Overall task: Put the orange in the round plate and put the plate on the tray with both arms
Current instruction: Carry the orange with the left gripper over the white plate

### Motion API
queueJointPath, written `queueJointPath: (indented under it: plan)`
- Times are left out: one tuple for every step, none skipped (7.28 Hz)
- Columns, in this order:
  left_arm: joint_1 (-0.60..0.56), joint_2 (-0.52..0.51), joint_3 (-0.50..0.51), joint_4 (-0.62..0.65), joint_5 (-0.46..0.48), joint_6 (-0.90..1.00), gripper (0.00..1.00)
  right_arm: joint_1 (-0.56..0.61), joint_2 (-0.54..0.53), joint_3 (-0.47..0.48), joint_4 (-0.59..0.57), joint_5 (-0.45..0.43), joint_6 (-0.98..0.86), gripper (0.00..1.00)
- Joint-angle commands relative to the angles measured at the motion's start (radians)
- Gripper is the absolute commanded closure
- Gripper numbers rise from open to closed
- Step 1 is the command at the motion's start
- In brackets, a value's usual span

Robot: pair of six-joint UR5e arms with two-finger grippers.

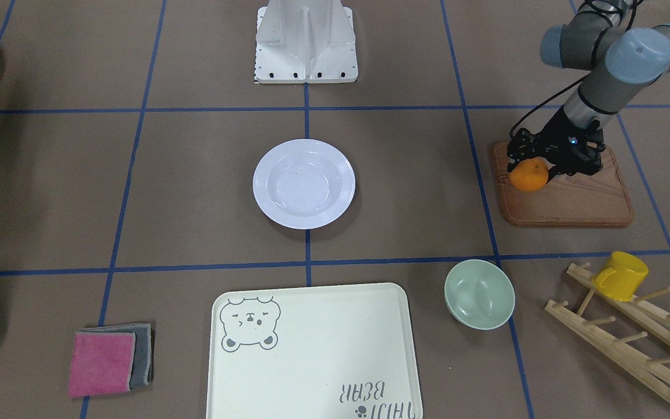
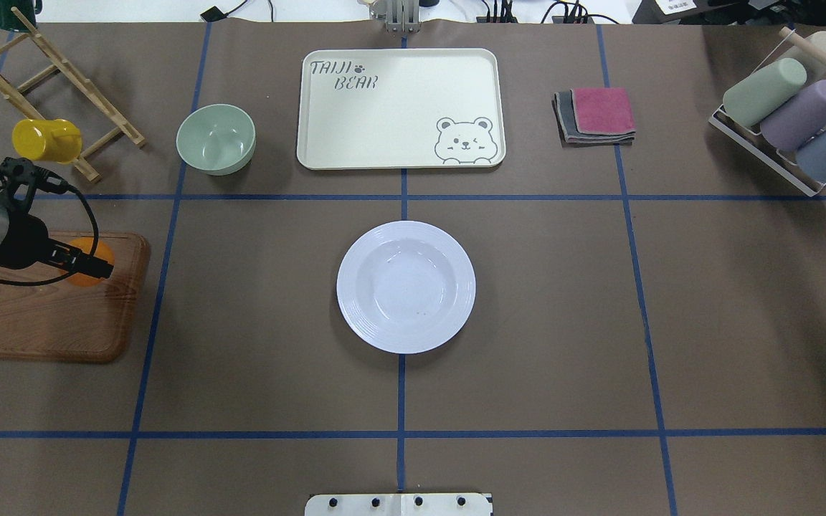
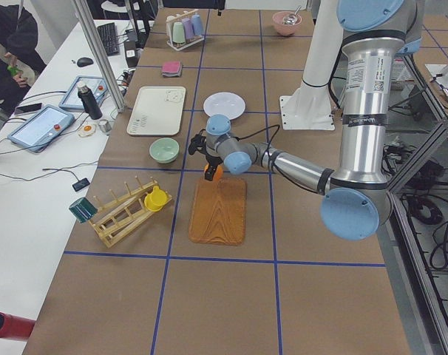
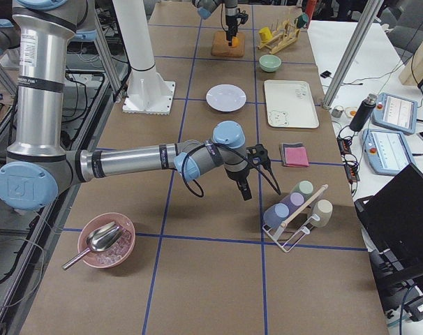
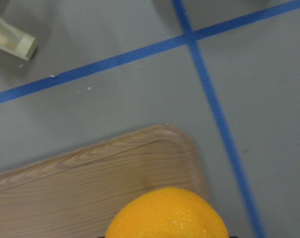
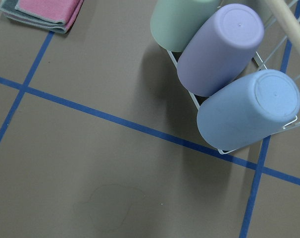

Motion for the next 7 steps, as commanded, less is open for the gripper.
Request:
queueJointPath:
  plan:
    - [0.019, -0.293, -0.028, 0.329, 0.029, -0.113, 1.00, 0.000, 0.002, 0.000, 0.000, 0.006, 0.007, 0.00]
    - [0.091, -0.401, -0.020, 0.428, 0.042, -0.171, 1.00, 0.000, 0.005, 0.002, 0.000, 0.007, 0.019, 0.00]
    - [0.146, -0.521, 0.036, 0.449, 0.106, -0.284, 1.00, 0.000, 0.008, 0.000, 0.000, 0.007, 0.024, 0.00]
    - [0.212, -0.637, 0.137, 0.449, 0.133, -0.377, 1.00, 0.000, 0.013, 0.002, 0.000, 0.009, 0.026, 0.00]
    - [0.249, -0.758, 0.258, 0.447, 0.197, -0.437, 1.00, 0.000, 0.019, 0.002, 0.000, 0.009, 0.056, 0.00]
    - [0.306, -0.835, 0.370, 0.438, 0.252, -0.480, 1.00, -0.002, 0.024, 0.002, 0.000, 0.010, 0.075, 0.00]
    - [0.347, -0.851, 0.410, 0.411, 0.276, -0.497, 1.00, -0.003, 0.024, 0.002, 0.000, 0.014, 0.075, 0.00]
